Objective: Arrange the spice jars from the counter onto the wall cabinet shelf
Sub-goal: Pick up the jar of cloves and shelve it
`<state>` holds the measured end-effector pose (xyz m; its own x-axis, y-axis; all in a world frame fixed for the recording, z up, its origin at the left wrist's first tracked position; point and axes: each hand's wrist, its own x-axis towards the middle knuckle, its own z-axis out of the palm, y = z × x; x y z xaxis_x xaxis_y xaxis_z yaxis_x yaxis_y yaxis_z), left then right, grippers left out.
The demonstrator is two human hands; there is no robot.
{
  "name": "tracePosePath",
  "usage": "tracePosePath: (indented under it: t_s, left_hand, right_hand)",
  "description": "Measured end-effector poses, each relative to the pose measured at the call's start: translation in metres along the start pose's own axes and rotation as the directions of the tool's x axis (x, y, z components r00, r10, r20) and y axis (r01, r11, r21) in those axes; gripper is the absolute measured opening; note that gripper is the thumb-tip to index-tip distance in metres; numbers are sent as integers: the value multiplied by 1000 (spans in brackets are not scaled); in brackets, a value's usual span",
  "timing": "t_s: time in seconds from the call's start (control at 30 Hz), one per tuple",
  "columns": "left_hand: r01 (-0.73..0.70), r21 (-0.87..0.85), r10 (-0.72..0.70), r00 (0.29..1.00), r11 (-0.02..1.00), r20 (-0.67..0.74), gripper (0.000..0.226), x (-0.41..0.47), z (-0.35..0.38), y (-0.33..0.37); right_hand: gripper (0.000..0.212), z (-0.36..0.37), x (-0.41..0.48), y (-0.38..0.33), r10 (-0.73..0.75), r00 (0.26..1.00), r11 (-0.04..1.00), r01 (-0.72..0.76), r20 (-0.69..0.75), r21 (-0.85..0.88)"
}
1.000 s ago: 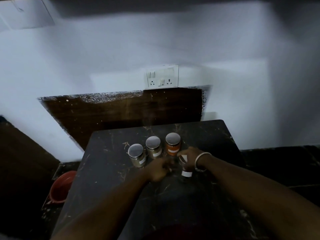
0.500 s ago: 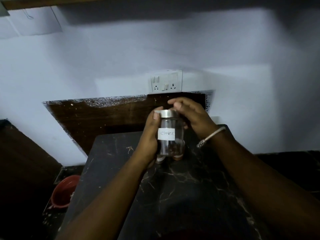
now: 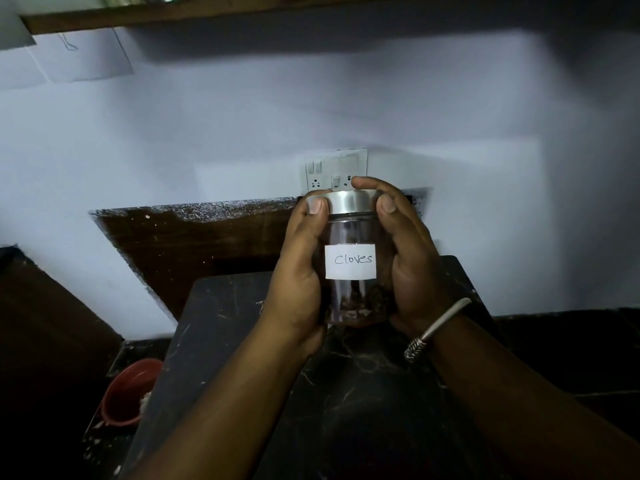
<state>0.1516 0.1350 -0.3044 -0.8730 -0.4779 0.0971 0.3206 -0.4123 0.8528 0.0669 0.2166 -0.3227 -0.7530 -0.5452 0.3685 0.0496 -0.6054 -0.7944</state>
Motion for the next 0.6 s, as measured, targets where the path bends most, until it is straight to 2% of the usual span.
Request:
tracePosePath:
  t_s: [0.17, 0.33, 0.6]
  left_hand:
    - [15, -69, -13, 999, 997, 32, 80, -4, 4, 3]
    - [18, -49, -17, 1000, 999, 27, 74, -9, 6, 5]
    - [29, -34, -29, 1000, 999, 6, 82, -13, 11, 7]
  right_hand:
    - [42, 5, -4, -8, 10, 1000, 1000, -10, -23, 5]
    - [42, 7, -6, -12, 19, 1000, 1000, -18, -25, 21]
    - [38, 8, -13, -17, 16, 999, 1000, -15, -33, 27]
